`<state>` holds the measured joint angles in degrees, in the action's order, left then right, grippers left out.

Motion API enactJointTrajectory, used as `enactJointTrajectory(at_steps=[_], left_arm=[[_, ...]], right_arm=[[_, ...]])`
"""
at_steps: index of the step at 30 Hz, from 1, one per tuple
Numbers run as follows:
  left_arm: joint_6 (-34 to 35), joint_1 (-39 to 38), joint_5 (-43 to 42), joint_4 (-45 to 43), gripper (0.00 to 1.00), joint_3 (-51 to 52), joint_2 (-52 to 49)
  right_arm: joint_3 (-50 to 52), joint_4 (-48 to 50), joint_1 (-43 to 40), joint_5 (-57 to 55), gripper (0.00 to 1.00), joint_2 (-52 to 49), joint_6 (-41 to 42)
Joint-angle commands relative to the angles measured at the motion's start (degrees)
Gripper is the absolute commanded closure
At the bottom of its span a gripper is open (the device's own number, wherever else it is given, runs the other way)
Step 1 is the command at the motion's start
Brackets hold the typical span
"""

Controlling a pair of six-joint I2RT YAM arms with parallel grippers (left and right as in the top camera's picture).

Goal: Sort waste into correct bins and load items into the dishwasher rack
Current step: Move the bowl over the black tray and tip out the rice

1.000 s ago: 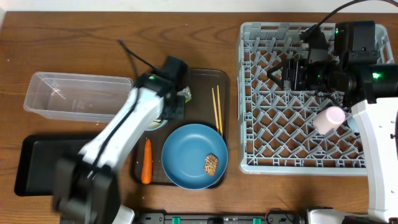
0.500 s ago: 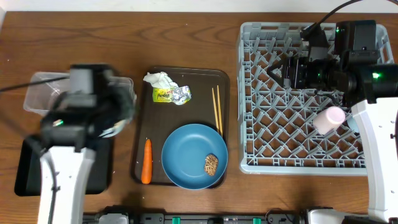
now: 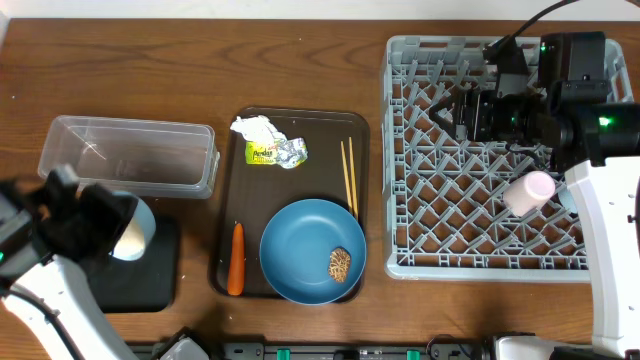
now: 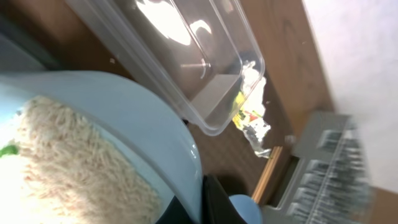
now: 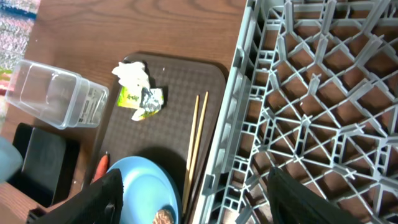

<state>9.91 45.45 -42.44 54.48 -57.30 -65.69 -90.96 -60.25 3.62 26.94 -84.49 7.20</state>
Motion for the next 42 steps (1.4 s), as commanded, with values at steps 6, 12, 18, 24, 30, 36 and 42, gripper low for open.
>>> enactJointTrajectory(at_steps=[6,12,18,24,30,36,42], left_arm=[[-21.31,18.4,-29.14,-2.97,0.94,14.14,0.11],[-33.86,27.39,-42.47,-2.78,0.94,21.22,0.11],[-35.95,33.42,-47.69,-4.39,0.94,24.76,0.11],[-39.95,34.45,-46.29,-2.64,0.94,25.42,0.09],[-40.65,34.51,-42.77,1.53,0.94,25.9,-0.52],[-42.95,34.49,-44.17,3.1,0.94,25.97,-0.63],[-45.86,34.4,-41.66,3.04,0.94,25.97,-0.42]], right_arm=[[0.0,3.3,0.52,-0.17,0.32,0.11,2.95],[0.0,3.74,0.52,-0.15,0.3,0.11,3.52],[0.0,3.74,0.52,-0.15,0.31,0.11,3.52],[0.0,3.91,0.52,-0.15,0.31,0.11,3.91],[0.0,4.42,0.52,-0.17,0.3,0.11,5.05],[0.0,4.74,0.52,-0.15,0.3,0.11,5.66],[0.0,4.55,0.52,-0.13,0.31,0.11,5.66]])
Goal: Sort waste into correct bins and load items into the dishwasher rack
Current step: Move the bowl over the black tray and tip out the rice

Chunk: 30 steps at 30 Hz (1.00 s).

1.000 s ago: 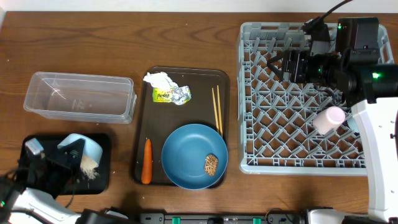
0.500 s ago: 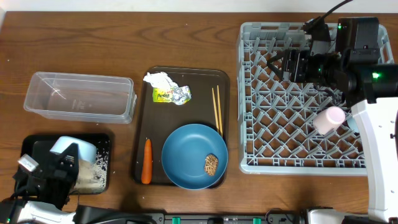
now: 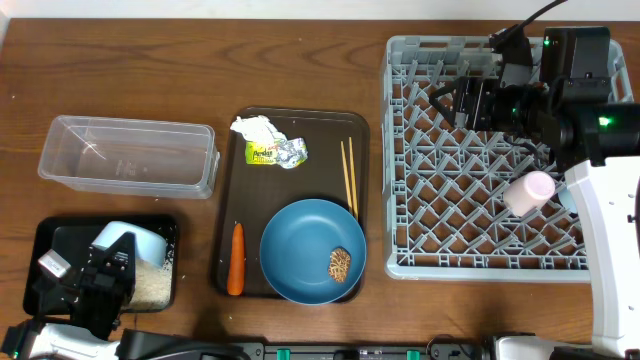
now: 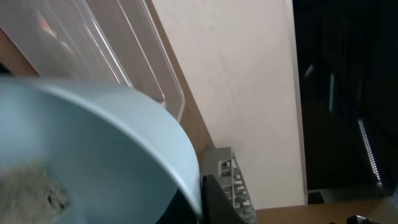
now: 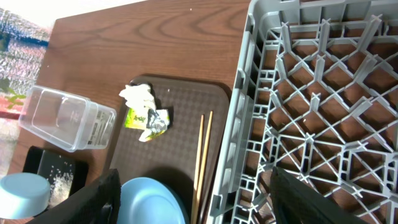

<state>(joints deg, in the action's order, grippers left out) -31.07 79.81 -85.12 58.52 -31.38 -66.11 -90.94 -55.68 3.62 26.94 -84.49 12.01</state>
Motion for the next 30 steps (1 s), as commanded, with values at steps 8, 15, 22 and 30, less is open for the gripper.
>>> enactJointTrajectory(at_steps=[8,15,22,30], left_arm=[[2.95,0.22,-3.93,-1.14,0.94,0.04,-0.46],[4.59,0.31,-4.0,-5.27,0.94,0.04,-0.98],[13.9,0.24,0.87,-1.7,0.94,0.07,-0.83],[13.25,-0.09,-4.98,-5.55,0.94,-0.17,-1.51]], right_arm=[[-0.02,0.85,0.52,0.11,0.31,0.17,1.38],[-0.02,1.31,0.52,0.07,0.31,0.26,1.9],[-0.02,1.22,0.52,0.09,0.31,0.26,1.9],[-0.02,1.68,0.52,0.09,0.31,0.26,1.9]])
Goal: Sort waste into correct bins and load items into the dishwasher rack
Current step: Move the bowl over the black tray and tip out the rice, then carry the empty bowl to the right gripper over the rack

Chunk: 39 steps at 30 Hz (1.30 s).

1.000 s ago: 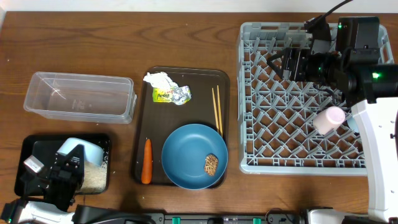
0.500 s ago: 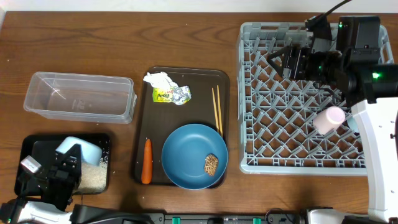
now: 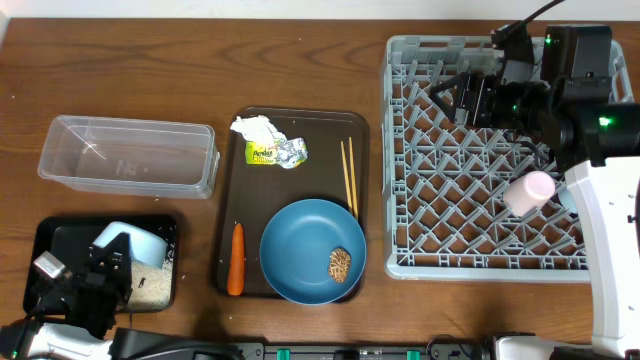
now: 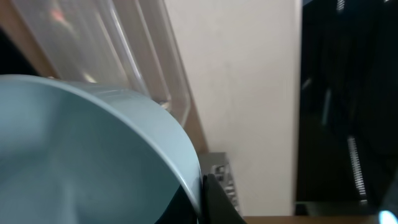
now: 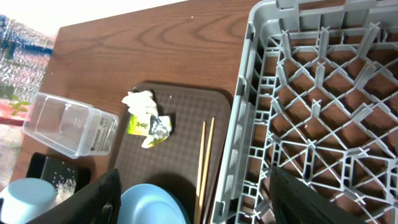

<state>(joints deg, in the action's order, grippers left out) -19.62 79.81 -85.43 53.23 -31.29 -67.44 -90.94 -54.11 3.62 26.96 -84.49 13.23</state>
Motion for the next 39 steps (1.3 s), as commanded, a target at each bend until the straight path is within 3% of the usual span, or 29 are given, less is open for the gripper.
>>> enactJointTrajectory(at_steps=[1,7,12,15,22,27,33,39], left_arm=[[0.83,-0.33,-4.66,-0.35,0.94,-0.7,0.02],[1.14,-7.65,-4.22,-0.26,0.94,-8.07,3.43],[6.97,-21.51,12.24,-0.42,0.94,-22.16,5.97],[9.09,-32.81,15.85,-2.62,0.94,-28.87,6.03],[30.88,-61.31,16.13,-33.4,0.94,-31.41,3.3],[39.67,-80.17,19.45,-54.55,0.94,-31.41,-3.98],[41.38,-96.39,25.94,-77.18,0.94,-31.41,-15.85],[41.38,-107.16,37.38,-93.77,0.94,-31.41,-26.49]], right_arm=[[-0.02,0.13,0.52,0.09,0.32,0.26,0.68],[-0.04,0.11,0.52,0.07,0.32,0.39,0.68],[-0.04,0.17,0.52,0.07,0.33,0.39,0.7],[-0.04,0.22,0.52,0.02,0.33,0.39,0.7],[-0.04,0.09,-2.86,0.04,0.34,0.61,2.64],[-0.04,-0.15,-7.34,-0.24,0.34,1.73,2.6],[-0.04,-3.98,-13.18,-7.82,0.33,3.39,3.69],[-0.04,-6.82,-17.44,-8.96,0.31,3.58,3.69]])
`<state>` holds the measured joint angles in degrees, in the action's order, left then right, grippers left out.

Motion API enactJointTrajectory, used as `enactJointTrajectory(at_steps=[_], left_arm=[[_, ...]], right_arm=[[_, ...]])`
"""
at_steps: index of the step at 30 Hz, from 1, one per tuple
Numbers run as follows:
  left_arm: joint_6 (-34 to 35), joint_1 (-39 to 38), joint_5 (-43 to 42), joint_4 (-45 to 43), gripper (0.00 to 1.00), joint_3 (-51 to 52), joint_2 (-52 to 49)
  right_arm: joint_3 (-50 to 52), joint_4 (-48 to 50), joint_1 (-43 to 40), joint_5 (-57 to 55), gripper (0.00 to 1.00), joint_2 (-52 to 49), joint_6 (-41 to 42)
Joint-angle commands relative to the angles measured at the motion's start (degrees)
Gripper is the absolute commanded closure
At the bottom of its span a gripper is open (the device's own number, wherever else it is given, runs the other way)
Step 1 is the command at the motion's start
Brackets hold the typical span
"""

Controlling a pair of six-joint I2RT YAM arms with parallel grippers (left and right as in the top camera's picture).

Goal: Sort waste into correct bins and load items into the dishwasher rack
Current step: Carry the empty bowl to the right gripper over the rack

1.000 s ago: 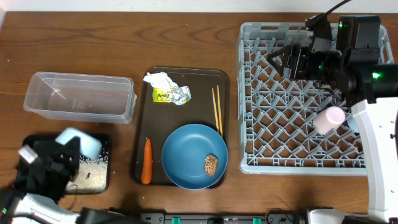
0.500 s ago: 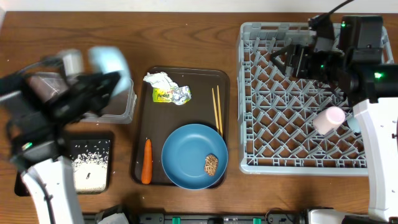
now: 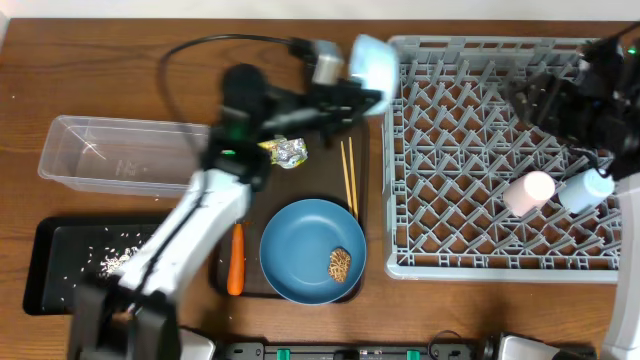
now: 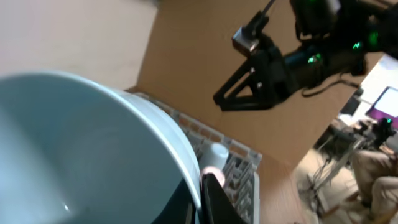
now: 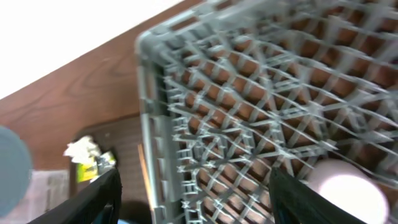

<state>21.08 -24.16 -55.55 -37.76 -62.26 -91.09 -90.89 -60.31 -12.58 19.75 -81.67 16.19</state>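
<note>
A light blue bowl [image 3: 370,60] hangs over the far left corner of the grey dishwasher rack [image 3: 480,250], with my left gripper [image 3: 345,97] shut on its rim. In the left wrist view the bowl [image 4: 81,155] is empty and fills the left side, one finger [image 4: 209,200] outside its wall. My right gripper [image 3: 548,100] hovers open over the rack's far right part, its fingers [image 5: 93,200] wide apart above the rack [image 5: 249,124]. A pink cup [image 3: 528,192] and a pale blue cup [image 3: 588,190] lie in the rack.
The brown tray [image 3: 300,130] carries a crumpled wrapper [image 3: 285,150], chopsticks [image 3: 348,175], a carrot [image 3: 236,258] and a blue plate [image 3: 312,250] with a food scrap [image 3: 340,264]. A clear tub [image 3: 125,155] sits at the left. The black bin [image 3: 50,260] holds scattered rice.
My left gripper has moved with the bowl from over the black bin at the front left to the rack's far left corner. The right gripper has shifted to the right over the rack.
My left gripper first held the bowl full of rice beside the black bin. Then the bowl was tilted over the bin with rice lying in it, and then it showed empty. Now the empty bowl hangs at the rack. The right gripper stayed open above the rack.
</note>
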Motion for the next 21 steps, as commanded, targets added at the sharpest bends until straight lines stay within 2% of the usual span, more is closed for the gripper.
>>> enactJointTrajectory(at_steps=[1,7,10,14,17,21], left_arm=[[0.68,-4.81,9.68,-4.72,0.94,-0.44,-4.66],[1.22,-11.56,14.64,-16.37,0.94,-0.44,-13.81],[9.62,-13.38,18.91,-21.2,0.94,-0.44,-17.92],[19.96,-13.84,19.39,-30.99,0.94,-0.44,-23.67],[24.41,-13.55,19.45,-35.04,0.94,-0.46,-26.6],[28.63,-13.53,20.26,-35.23,0.94,-0.46,-29.29]], right_arm=[[-0.09,-0.94,-1.79,-1.75,0.31,0.76,0.76],[-0.07,-2.34,-3.5,-1.77,0.3,0.76,0.74],[-0.07,-2.86,-3.58,-1.77,0.29,0.76,0.7],[-0.07,-3.89,-3.58,-1.75,0.29,0.76,0.46],[-0.07,-4.72,-3.58,-1.79,0.29,0.76,0.46],[-0.07,-5.55,-3.58,-2.01,0.29,0.76,-0.44]])
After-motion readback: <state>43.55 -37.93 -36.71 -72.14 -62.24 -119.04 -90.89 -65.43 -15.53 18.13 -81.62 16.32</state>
